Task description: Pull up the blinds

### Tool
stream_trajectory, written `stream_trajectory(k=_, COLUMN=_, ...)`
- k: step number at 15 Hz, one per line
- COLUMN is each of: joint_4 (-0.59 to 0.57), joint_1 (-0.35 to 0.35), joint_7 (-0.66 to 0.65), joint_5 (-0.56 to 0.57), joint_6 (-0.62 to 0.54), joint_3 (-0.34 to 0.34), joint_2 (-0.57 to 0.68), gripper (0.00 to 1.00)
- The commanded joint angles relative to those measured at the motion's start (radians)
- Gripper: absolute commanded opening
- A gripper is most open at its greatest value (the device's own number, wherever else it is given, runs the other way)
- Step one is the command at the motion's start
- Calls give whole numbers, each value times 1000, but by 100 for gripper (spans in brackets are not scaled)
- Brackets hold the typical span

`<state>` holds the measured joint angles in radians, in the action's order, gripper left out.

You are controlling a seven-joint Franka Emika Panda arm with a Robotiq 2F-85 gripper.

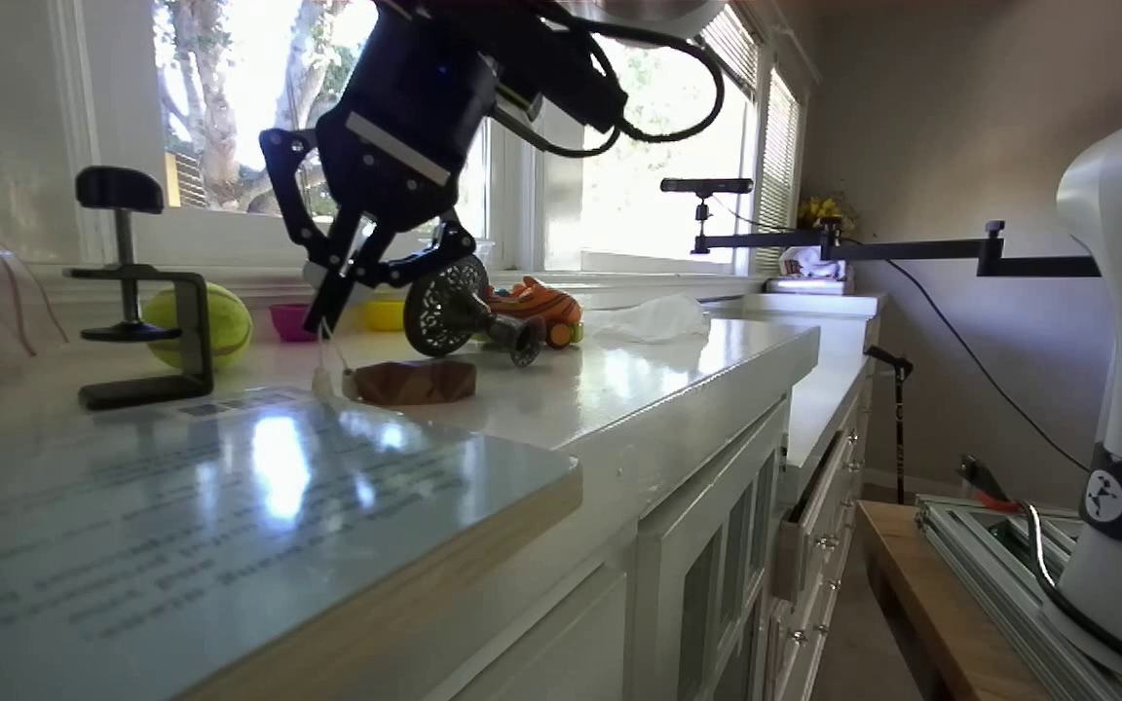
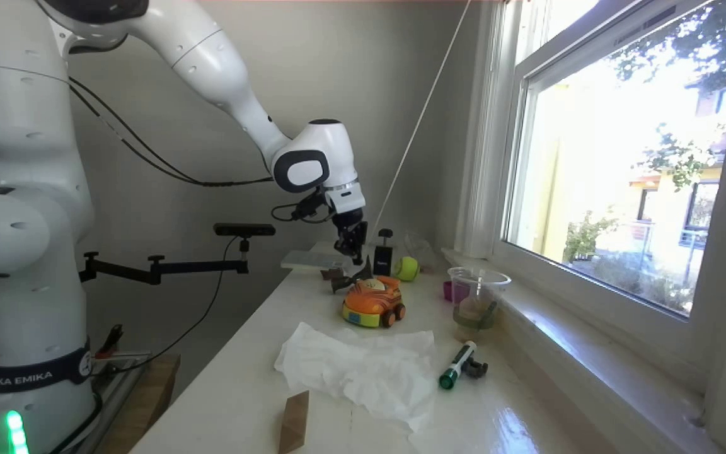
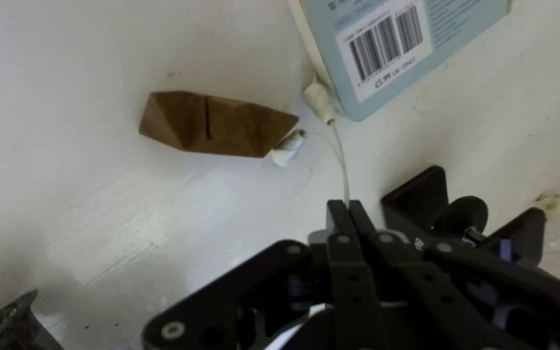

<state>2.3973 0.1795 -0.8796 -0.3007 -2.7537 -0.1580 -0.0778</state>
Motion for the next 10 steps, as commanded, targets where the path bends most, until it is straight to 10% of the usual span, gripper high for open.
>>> stream_trajectory(k=1, joint_4=-2, joint_1=23, joint_7=85, joint_5=-125, joint_6=12, joint_3=-14, joint_2=43, gripper=0)
stream_trajectory(k=10, joint_4=7, joint_1=51, joint_7=309, joint_5=-497, joint_6=31, joint_3=-43, joint_2=90, gripper=0)
